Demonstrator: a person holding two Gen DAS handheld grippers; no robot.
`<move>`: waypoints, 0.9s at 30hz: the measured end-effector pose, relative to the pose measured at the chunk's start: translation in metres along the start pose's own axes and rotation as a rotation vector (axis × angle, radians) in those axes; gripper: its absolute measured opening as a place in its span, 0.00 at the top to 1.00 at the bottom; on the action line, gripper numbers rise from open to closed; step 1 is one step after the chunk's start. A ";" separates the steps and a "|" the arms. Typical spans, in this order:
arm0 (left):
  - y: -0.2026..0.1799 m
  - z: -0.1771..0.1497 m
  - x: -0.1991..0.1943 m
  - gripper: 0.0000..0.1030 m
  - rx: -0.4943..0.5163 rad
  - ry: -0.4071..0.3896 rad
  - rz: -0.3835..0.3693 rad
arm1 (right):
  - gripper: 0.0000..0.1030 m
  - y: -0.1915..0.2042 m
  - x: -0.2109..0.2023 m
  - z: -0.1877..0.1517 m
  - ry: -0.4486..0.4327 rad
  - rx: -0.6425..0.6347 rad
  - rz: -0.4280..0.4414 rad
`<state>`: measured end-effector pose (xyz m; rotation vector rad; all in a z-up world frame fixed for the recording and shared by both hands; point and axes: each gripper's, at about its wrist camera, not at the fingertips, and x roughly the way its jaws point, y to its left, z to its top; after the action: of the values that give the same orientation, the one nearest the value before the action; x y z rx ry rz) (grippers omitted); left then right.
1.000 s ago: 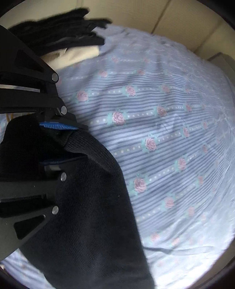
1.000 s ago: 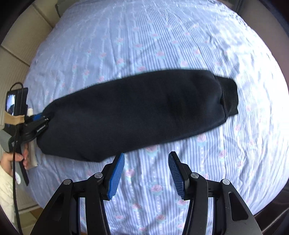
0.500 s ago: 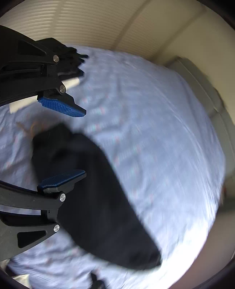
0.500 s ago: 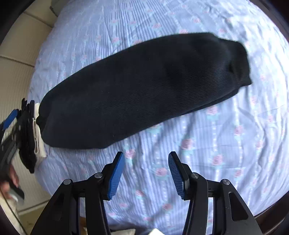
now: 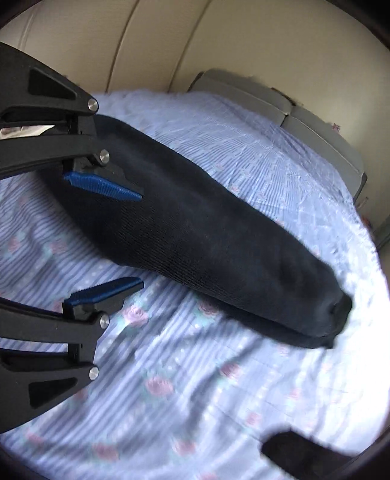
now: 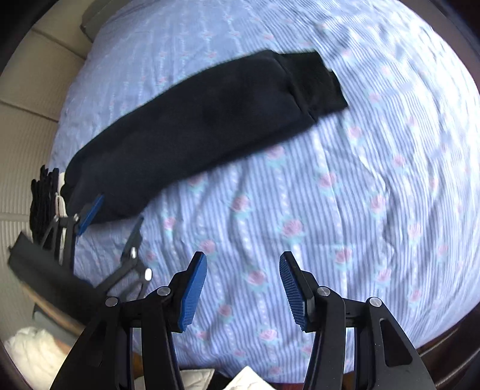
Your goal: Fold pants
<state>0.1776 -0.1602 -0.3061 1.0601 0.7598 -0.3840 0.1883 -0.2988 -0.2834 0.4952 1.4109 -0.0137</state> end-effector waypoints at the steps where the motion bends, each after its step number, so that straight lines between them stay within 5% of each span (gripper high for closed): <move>1: -0.001 0.002 0.006 0.57 0.014 0.011 0.010 | 0.50 -0.003 0.001 -0.002 0.006 0.008 0.001; 4: 0.009 0.007 0.016 0.60 0.026 0.029 0.006 | 0.50 -0.011 0.005 -0.008 0.020 0.012 0.010; 7: 0.045 0.013 0.013 0.60 -0.081 0.026 -0.051 | 0.50 -0.011 0.006 -0.007 0.020 -0.007 0.032; 12: 0.127 0.018 0.029 0.55 -0.370 0.079 -0.295 | 0.49 0.005 0.004 0.001 -0.019 -0.088 0.120; 15: 0.158 0.017 0.050 0.55 -0.449 0.113 -0.442 | 0.49 0.028 0.007 0.021 -0.057 -0.175 0.193; 23: 0.176 0.013 0.062 0.52 -0.429 0.146 -0.642 | 0.50 0.087 0.018 0.068 -0.066 -0.315 0.369; 27: 0.186 0.007 0.065 0.50 -0.431 0.172 -0.739 | 0.50 0.106 0.030 0.081 -0.041 -0.371 0.373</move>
<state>0.3406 -0.0774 -0.2329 0.3787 1.3194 -0.7198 0.3013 -0.2225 -0.2715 0.4367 1.2271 0.5266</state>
